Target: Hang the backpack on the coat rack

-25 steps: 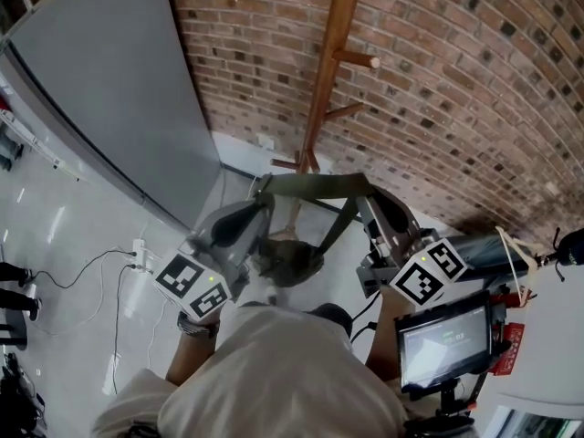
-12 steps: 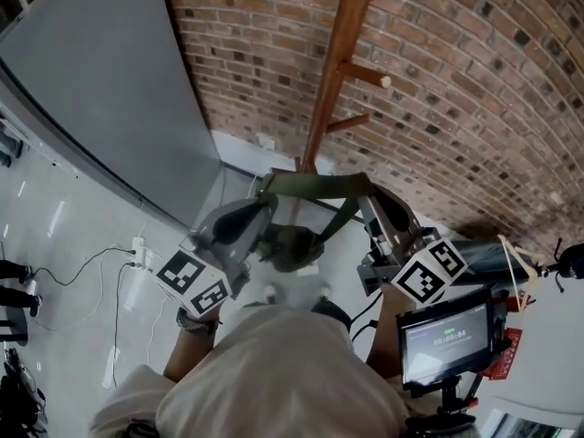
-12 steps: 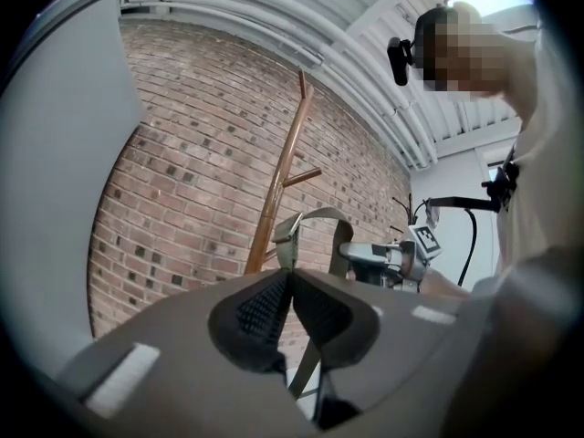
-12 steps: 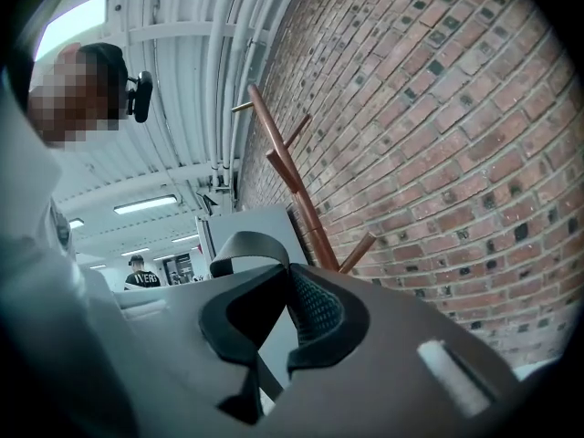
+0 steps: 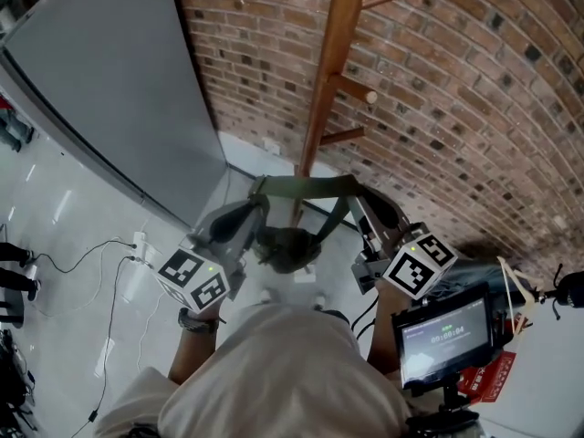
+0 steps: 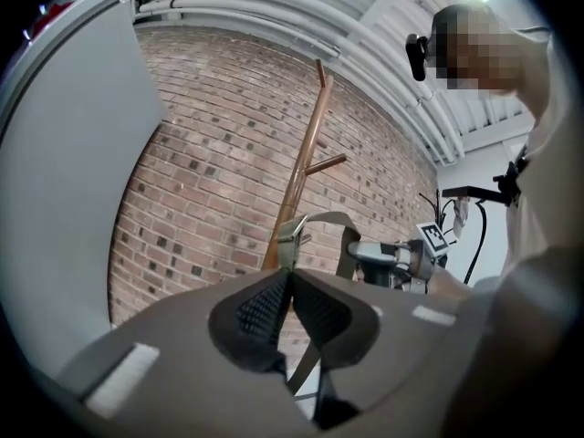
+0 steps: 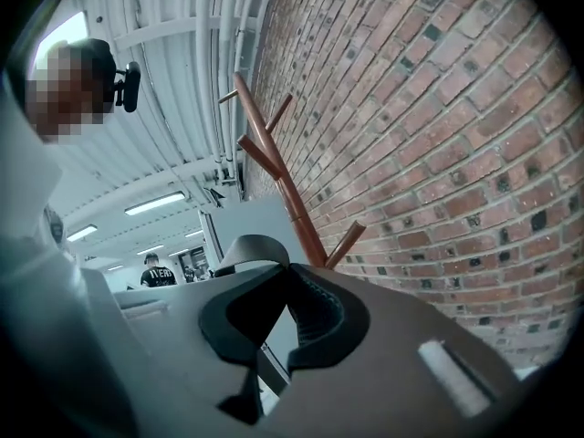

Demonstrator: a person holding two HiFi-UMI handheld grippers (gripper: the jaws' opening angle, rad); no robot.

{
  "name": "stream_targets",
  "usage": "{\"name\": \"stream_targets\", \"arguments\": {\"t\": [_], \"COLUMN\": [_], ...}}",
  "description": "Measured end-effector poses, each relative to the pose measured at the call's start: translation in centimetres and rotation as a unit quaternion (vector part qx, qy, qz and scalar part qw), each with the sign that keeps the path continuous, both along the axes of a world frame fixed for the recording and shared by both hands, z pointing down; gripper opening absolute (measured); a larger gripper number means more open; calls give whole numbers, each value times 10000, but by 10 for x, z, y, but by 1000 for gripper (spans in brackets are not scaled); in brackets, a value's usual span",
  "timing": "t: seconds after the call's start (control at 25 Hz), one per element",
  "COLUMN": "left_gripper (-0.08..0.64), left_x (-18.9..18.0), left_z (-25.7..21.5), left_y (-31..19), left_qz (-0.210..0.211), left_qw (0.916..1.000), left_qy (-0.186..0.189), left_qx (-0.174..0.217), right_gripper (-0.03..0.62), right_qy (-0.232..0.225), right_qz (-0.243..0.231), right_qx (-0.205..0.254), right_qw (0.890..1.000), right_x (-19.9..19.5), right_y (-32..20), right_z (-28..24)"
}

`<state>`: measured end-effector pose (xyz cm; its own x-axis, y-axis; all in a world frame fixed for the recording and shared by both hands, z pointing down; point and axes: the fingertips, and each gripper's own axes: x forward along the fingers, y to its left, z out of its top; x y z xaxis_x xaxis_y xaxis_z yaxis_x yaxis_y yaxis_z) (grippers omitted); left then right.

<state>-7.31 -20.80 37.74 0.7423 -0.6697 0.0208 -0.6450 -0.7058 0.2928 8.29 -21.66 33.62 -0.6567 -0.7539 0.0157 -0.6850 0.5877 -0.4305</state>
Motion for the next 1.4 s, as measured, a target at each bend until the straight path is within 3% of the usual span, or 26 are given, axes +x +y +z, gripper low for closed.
{"name": "stream_targets", "arguments": {"t": [0.44,1.4], "left_gripper": [15,15], "left_x": [7,14], "left_z": [30,92], "left_y": [-18,-37], "left_qz": [-342,-242], "left_qw": [9983,9935], "left_qy": [-216,-483], "left_qx": [-409,-1001], "right_gripper": [9,9], "right_qy": [151,281], "right_qz": [-310,-257], "right_qx": [-418,-1047], "right_qw": [9985,9938], "right_x": [4,3], "right_y": [-23,-43], "right_z": [33,97]}}
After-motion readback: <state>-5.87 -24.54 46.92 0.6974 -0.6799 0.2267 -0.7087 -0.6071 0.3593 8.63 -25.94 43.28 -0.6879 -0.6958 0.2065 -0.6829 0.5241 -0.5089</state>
